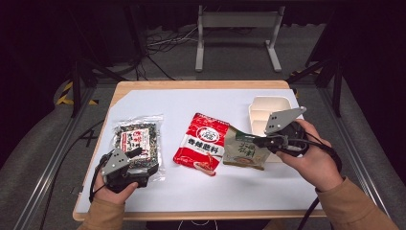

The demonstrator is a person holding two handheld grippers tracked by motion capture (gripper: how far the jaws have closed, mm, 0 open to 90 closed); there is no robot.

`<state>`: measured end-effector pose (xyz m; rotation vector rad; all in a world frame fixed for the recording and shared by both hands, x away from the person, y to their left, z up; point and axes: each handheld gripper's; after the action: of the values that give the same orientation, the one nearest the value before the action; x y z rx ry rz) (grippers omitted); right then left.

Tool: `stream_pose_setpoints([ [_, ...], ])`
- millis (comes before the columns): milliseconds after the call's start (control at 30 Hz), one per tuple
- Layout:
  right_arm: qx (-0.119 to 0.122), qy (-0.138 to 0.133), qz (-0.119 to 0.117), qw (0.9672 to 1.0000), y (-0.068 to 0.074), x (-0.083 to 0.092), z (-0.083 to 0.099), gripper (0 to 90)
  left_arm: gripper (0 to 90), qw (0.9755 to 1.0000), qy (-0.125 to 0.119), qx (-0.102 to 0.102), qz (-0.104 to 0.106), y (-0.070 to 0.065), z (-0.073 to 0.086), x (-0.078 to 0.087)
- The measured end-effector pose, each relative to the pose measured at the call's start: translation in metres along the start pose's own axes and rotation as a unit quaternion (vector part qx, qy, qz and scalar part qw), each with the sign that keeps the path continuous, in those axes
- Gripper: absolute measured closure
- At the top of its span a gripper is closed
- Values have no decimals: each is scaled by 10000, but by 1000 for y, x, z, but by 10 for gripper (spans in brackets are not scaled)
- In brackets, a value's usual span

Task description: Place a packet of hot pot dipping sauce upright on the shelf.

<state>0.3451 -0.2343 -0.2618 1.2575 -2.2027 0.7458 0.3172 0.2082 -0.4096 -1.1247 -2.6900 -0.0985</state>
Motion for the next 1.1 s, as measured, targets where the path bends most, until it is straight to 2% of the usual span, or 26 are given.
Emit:
stream_pose_setpoints([
  [367, 19, -40, 9, 10000, -14, 4, -13, 896, 175, 10000, 14, -12, 4, 1, 0, 0],
  [600, -1, -97, 18, 10000, -28, 8, -20, 896, 175, 10000, 15, -21, 4, 1, 0, -2],
  [767, -23, -115, 55, 9999, -40, 10, -24, 895, 174, 10000, 44, -37, -9, 1, 1, -1],
  [1100, 83, -132, 230, 9996, -61, 18, -31, 895, 172, 9999, 111, -81, -23, -3, 3, -1],
])
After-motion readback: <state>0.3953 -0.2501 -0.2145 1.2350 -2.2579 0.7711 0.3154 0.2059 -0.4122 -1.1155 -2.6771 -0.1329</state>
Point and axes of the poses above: each handheld gripper's, and its own axes: x roughly backward along the jaws, z roughly out of its underside, y roughly to its left, and after that the axes turned 11 degrees about -y, right-handed
